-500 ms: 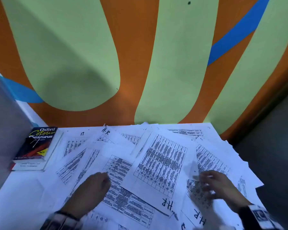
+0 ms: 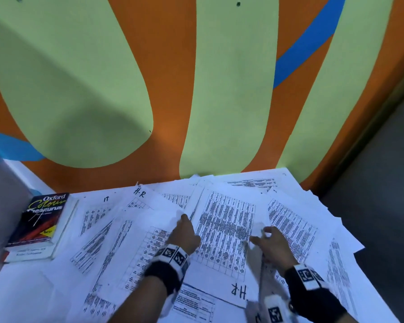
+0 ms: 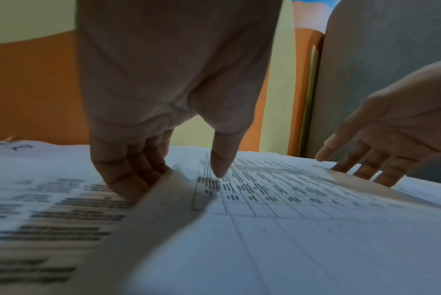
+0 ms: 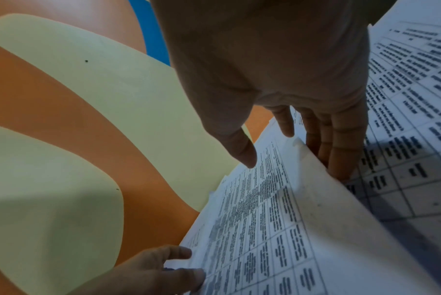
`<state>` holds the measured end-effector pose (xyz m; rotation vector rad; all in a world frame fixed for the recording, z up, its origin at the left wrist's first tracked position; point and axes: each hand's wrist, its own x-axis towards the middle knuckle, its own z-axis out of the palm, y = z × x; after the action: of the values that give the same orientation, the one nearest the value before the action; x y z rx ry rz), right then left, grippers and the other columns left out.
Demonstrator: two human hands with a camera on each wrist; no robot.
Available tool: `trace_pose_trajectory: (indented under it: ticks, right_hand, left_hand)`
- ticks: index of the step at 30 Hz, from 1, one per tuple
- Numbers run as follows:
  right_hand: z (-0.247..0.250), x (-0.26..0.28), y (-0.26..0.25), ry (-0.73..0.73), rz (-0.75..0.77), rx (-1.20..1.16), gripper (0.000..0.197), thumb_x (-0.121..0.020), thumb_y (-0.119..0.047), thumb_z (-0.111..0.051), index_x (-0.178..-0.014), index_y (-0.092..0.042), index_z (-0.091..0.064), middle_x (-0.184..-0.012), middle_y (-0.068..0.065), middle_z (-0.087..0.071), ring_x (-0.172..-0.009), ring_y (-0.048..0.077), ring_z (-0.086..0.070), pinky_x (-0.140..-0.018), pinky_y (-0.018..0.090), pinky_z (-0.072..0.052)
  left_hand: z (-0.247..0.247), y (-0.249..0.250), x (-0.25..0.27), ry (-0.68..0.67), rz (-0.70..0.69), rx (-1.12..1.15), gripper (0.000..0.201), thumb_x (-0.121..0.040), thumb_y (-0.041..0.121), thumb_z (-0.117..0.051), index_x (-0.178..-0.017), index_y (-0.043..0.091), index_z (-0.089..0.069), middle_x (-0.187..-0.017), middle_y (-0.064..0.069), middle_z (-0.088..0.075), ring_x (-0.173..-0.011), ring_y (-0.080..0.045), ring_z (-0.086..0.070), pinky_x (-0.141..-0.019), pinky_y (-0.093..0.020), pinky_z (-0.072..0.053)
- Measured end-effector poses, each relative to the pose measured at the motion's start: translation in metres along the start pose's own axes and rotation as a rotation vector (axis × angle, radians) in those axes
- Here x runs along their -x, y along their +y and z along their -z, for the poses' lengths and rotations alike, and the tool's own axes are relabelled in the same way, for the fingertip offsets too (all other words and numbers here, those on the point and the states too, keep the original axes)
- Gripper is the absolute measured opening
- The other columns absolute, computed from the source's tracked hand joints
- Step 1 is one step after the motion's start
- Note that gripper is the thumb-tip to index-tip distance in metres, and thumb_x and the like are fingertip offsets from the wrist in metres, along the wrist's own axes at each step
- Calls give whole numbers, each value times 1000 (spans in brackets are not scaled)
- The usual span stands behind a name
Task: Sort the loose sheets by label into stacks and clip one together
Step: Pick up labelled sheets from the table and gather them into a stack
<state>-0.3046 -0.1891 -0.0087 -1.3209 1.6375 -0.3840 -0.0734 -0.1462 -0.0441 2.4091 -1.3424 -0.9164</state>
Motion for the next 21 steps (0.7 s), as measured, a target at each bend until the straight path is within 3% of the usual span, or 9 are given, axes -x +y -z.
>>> trace_pose_trajectory:
  ticks: [4,6,8,11,12,15,18,20,21]
  right_hand:
    - [0,-1,3,92,6,-94,66,-79,-5,-73,-137,-3,-41,-139,19,-48,-105,31,-58,-87,40,-52]
    - [2,0,2,134,60,-184,63,-80,2,-70,-137,-5,-42,-124,17,-60,-88,27,-65,-76,41,-56]
    - [5,3,-4,127,169,-216,53,-83,5,-67,-131,-6,-50,-102,8,-69,-77,18,-66,-67,34,-56]
    - [10,6,-20,45,340,-164,35,-83,6,-66,-115,-8,-64,-96,5,-74,-79,15,-71,-70,31,-58]
    - [11,4,-26,1,373,-148,32,-84,6,-64,-111,-10,-65,-95,4,-74,-80,17,-72,-71,33,-59]
    - [7,-8,-40,-43,409,-140,24,-86,4,-64,-107,-8,-65,-84,4,-73,-73,21,-68,-72,37,-56]
    - [-19,-22,-49,-51,472,32,24,-84,-8,-70,-107,-10,-64,-86,7,-68,-65,10,-62,-64,19,-49]
    - [-51,-25,-52,-169,578,291,32,-80,-34,-71,-107,-20,-61,-95,5,-63,-72,11,-59,-67,21,-48]
    - [-70,-28,-51,-222,648,474,43,-74,-53,-66,-105,-24,-59,-96,3,-59,-77,15,-57,-68,24,-46]
  left_hand:
    - [-9,2,-5,-43,-57,115,32,-85,24,-54,-112,7,-52,-108,-14,-63,-91,-27,-64,-83,-42,-56]
    - [-13,4,-1,-78,-95,242,40,-75,39,-55,-103,11,-60,-98,-9,-67,-86,-24,-66,-82,-45,-57]
    - [-14,7,0,-92,-71,372,59,-65,54,-57,-106,12,-62,-102,-8,-69,-92,-26,-66,-87,-45,-55]
    - [-13,-1,-9,-56,-12,481,87,-60,73,-57,-119,8,-58,-117,-17,-65,-105,-35,-63,-94,-46,-51]
    - [-6,-3,-5,-26,5,498,85,-64,74,-55,-119,9,-58,-116,-18,-66,-102,-35,-64,-91,-46,-53]
    - [33,-7,16,156,0,608,47,-92,39,-55,-125,6,-56,-108,-15,-68,-84,-20,-64,-75,-31,-55]
    - [75,-32,26,411,36,678,29,-95,19,-55,-117,1,-62,-101,-22,-68,-84,-32,-65,-76,-39,-53]
    - [100,-54,32,571,52,705,24,-95,15,-55,-110,0,-65,-83,-15,-68,-76,-31,-64,-68,-35,-50]
    - [111,-64,36,640,58,704,23,-94,13,-55,-109,0,-66,-83,-14,-68,-77,-30,-64,-68,-34,-48]
